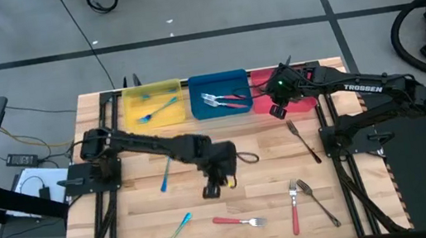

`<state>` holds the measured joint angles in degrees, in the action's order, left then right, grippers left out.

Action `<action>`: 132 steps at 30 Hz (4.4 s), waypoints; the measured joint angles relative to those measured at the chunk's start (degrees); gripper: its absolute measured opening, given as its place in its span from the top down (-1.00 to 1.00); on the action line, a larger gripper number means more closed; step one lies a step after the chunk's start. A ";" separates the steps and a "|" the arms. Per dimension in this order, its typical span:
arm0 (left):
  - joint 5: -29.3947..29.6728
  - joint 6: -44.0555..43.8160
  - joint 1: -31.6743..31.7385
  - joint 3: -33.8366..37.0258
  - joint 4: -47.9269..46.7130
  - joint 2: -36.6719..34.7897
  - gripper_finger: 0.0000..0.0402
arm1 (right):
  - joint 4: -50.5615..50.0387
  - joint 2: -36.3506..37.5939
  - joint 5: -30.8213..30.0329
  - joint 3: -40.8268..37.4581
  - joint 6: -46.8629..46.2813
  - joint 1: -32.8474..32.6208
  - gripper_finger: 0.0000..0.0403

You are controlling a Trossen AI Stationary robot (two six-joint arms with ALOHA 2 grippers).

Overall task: Sort silverware by color (type)
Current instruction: Put the pink fork into the blue bin

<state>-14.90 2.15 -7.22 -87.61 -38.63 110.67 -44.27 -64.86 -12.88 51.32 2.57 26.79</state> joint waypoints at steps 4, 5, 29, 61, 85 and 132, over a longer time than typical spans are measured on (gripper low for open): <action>0.76 -1.92 -3.91 0.07 3.34 0.74 0.50 | -0.02 0.00 0.02 -0.01 -0.02 0.00 0.51; 0.74 -1.96 -4.79 0.02 5.02 1.19 0.50 | -0.01 0.00 0.02 0.00 -0.02 0.00 0.51; 6.73 -15.05 -12.96 -0.50 23.43 10.74 0.50 | 0.84 0.00 -0.10 -0.01 0.03 0.02 0.51; 10.81 -25.40 -16.66 -0.46 26.35 16.52 0.38 | 2.22 0.02 0.74 -0.01 -0.11 0.02 0.51; 14.56 -28.68 -14.92 -1.21 20.25 18.17 0.48 | 2.10 0.02 1.07 -0.01 -0.92 0.02 0.51; 8.12 1.73 2.99 -10.54 -8.13 16.09 0.99 | -0.30 0.02 0.68 -0.01 -1.03 -0.04 0.51</action>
<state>-6.78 3.87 -4.23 -98.15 -46.77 126.76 -44.57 -64.84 -12.20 51.31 1.54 26.74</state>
